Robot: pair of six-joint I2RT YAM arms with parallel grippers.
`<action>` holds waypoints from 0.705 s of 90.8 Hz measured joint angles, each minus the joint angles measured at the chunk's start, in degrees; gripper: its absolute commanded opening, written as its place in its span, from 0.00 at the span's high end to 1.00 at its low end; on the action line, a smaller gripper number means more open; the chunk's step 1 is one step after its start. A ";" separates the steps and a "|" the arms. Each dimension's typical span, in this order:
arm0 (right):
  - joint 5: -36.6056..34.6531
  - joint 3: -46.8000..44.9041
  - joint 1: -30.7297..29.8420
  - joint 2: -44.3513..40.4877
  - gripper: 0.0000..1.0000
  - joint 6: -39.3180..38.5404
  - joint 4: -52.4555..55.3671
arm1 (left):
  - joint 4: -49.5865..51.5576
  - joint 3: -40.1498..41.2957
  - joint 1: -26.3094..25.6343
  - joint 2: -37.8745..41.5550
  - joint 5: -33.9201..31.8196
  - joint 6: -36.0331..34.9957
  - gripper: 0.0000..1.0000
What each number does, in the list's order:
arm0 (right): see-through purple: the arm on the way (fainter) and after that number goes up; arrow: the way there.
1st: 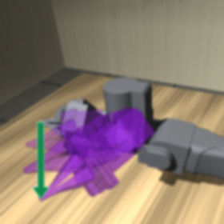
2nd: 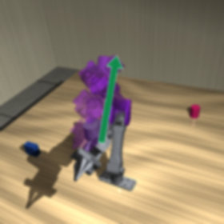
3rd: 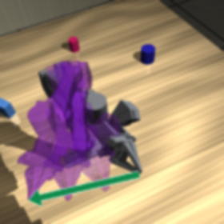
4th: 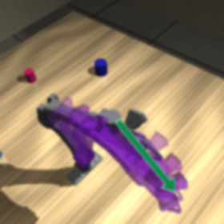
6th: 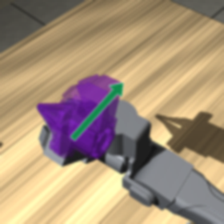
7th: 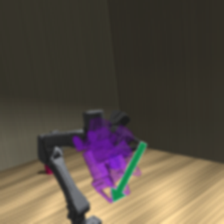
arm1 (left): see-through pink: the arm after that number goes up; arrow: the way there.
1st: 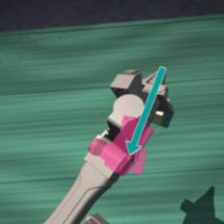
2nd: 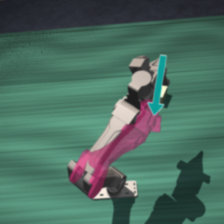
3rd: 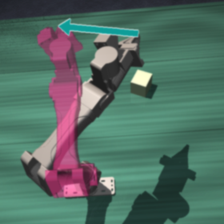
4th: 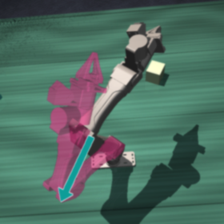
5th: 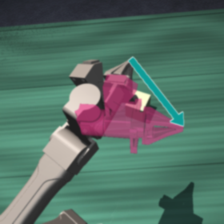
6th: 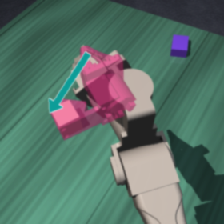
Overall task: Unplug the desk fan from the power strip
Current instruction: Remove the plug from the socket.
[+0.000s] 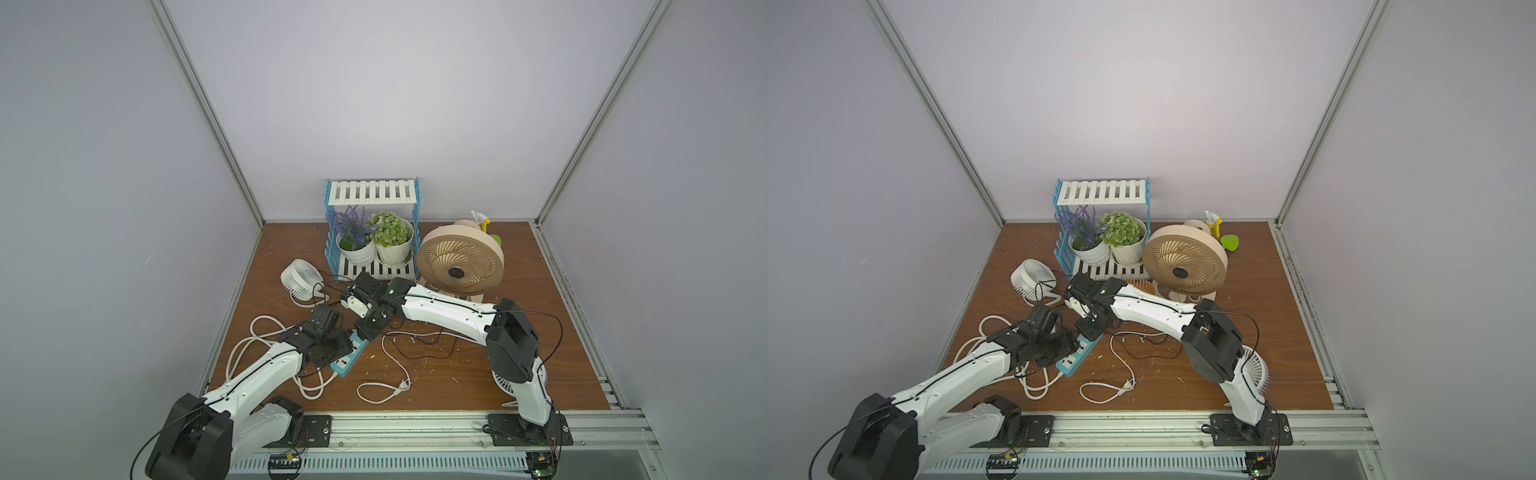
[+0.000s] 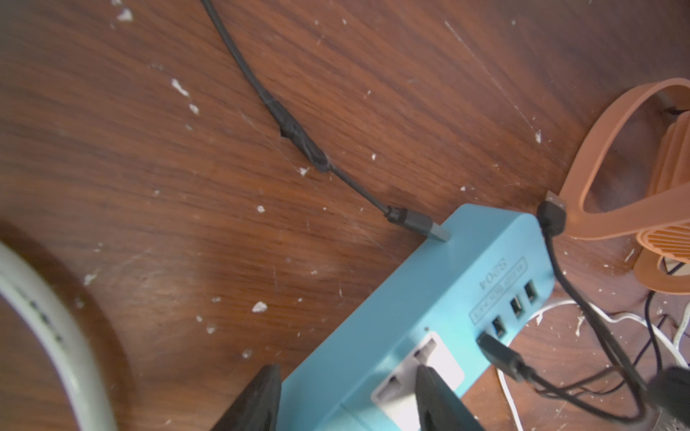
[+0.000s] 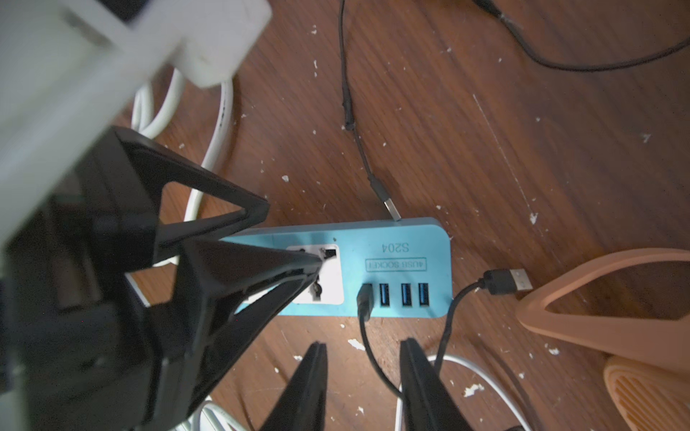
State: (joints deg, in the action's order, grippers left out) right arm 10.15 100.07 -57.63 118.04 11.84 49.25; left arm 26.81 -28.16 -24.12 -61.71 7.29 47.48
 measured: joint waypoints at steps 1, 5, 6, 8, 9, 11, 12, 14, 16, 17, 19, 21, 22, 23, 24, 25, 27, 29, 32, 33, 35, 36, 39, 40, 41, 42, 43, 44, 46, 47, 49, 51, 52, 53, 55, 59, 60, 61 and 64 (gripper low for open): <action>0.02 0.00 0.00 0.07 0.64 0.00 0.02 | 0.00 0.00 0.00 0.00 0.00 0.02 0.40; 0.15 0.00 0.00 0.33 0.65 0.00 0.00 | -0.02 0.02 0.00 0.00 0.02 0.04 0.40; 0.17 0.00 0.00 0.39 0.65 0.00 0.02 | -0.02 0.02 0.00 0.00 0.00 0.04 0.40; 0.20 0.00 0.00 0.48 0.64 0.00 0.02 | -0.04 0.04 0.00 0.00 0.00 0.04 0.40; 0.22 0.00 0.00 0.48 0.64 0.00 0.02 | -0.04 0.07 0.00 0.02 0.02 0.04 0.40; 0.26 0.00 0.00 0.55 0.64 0.00 0.04 | -0.07 0.07 0.00 0.02 0.02 0.07 0.40; 0.28 0.00 0.00 0.57 0.64 0.00 0.04 | -0.09 0.07 0.00 0.02 0.02 0.07 0.40; 0.35 0.00 0.00 0.57 0.64 -0.02 0.04 | -0.09 0.09 0.00 0.02 0.02 0.07 0.40; 0.44 0.00 0.00 0.57 0.65 -0.02 0.04 | -0.09 0.09 0.00 0.02 0.02 0.07 0.40; 0.46 0.00 0.00 0.57 0.64 -0.02 0.02 | -0.11 0.09 0.00 0.02 0.02 0.07 0.40; 0.50 0.00 0.00 0.57 0.65 -0.02 0.04 | -0.11 0.09 0.00 0.02 0.02 0.07 0.40; 0.59 0.00 0.00 0.59 0.65 -0.02 0.04 | -0.11 0.09 0.00 0.02 0.02 0.07 0.40; 0.63 0.00 0.00 0.59 0.65 -0.02 0.07 | -0.11 0.09 0.00 0.02 0.02 0.07 0.40; 0.66 0.00 0.00 0.61 0.65 -0.02 0.07 | -0.11 0.09 0.00 0.02 0.02 0.07 0.40; 0.68 0.00 0.00 0.63 0.65 -0.02 0.09 | -0.11 0.09 0.00 0.02 0.02 0.07 0.40; 0.72 0.00 0.00 0.66 0.65 -0.02 0.09 | -0.11 0.09 0.00 0.02 0.02 0.07 0.40; 0.83 0.02 0.00 0.72 0.65 -0.02 0.11 | -0.11 0.09 0.00 0.02 0.02 0.07 0.40; 0.90 0.02 0.00 0.81 0.65 -0.04 0.15 | -0.11 0.09 0.00 0.02 0.02 0.07 0.40; 1.03 0.02 0.00 0.96 0.66 -0.07 0.28 | -0.11 0.09 0.00 0.02 0.02 0.07 0.41; 1.05 0.02 0.00 1.05 0.66 -0.04 0.35 | -0.11 0.09 0.00 0.02 0.02 0.07 0.41; 1.09 0.02 0.00 1.16 0.67 -0.07 0.42 | -0.11 0.09 0.00 0.02 0.02 0.07 0.41; 1.11 0.02 0.00 1.20 0.67 -0.07 0.46 | -0.11 0.09 0.00 0.02 0.02 0.07 0.41; 1.20 0.02 0.00 1.44 0.67 -0.09 0.63 | -0.11 0.09 0.00 0.02 0.02 0.07 0.41; 1.25 0.02 0.00 1.46 0.67 -0.09 0.68 | -0.11 0.09 0.00 0.02 0.02 0.07 0.41; 1.27 0.02 0.00 1.53 0.67 -0.09 0.70 | -0.11 0.09 0.00 0.02 0.02 0.07 0.41; 1.29 0.02 0.00 1.57 0.67 -0.13 0.79 | -0.11 0.09 0.00 0.02 0.02 0.07 0.41; 1.29 0.02 0.00 1.62 0.67 -0.13 0.85 | -0.11 0.09 0.00 0.02 0.02 0.07 0.41; 1.29 0.02 0.00 1.68 0.67 -0.11 0.92 | -0.11 0.09 0.00 0.02 0.02 0.07 0.41; 1.31 0.02 0.00 1.73 0.68 -0.13 1.03 | -0.11 0.09 0.00 0.02 0.02 0.07 0.41; 1.31 0.02 0.00 1.77 0.68 -0.15 1.09 | -0.11 0.09 0.00 0.02 0.02 0.07 0.41; 1.33 0.02 0.00 1.77 0.69 -0.15 1.14 | -0.11 0.09 0.00 0.02 0.02 0.07 0.41; 1.33 0.02 0.00 1.77 0.70 -0.24 1.25 | -0.11 0.09 0.00 0.02 0.02 0.07 0.41; 1.33 0.02 0.00 1.79 0.70 -0.20 1.31 | -0.11 0.09 0.00 0.02 0.02 0.09 0.41; 1.36 0.02 0.00 1.79 0.70 -0.26 1.36 | -0.11 0.09 0.00 0.02 0.02 0.07 0.41; 1.38 0.02 0.00 1.79 0.70 -0.26 1.40 | -0.11 0.09 0.00 0.02 0.02 0.07 0.41; 1.44 0.04 0.00 1.79 0.71 -0.26 1.42 | -0.11 0.09 0.00 0.02 0.02 0.07 0.41; 1.46 0.04 0.00 1.79 0.71 -0.33 1.42 | -0.13 0.09 0.00 0.02 0.02 0.07 0.41; 1.46 0.04 0.00 1.79 0.71 -0.31 1.44 | -0.11 0.09 0.00 0.02 0.02 0.07 0.41; 1.46 0.04 0.00 1.79 0.72 -0.31 1.49 | -0.13 0.09 0.00 0.02 0.02 0.07 0.41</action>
State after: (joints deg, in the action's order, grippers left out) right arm 11.62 100.12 -57.63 119.83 11.53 50.74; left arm 26.68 -28.08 -24.12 -61.69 7.31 47.55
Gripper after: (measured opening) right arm 0.288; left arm 0.595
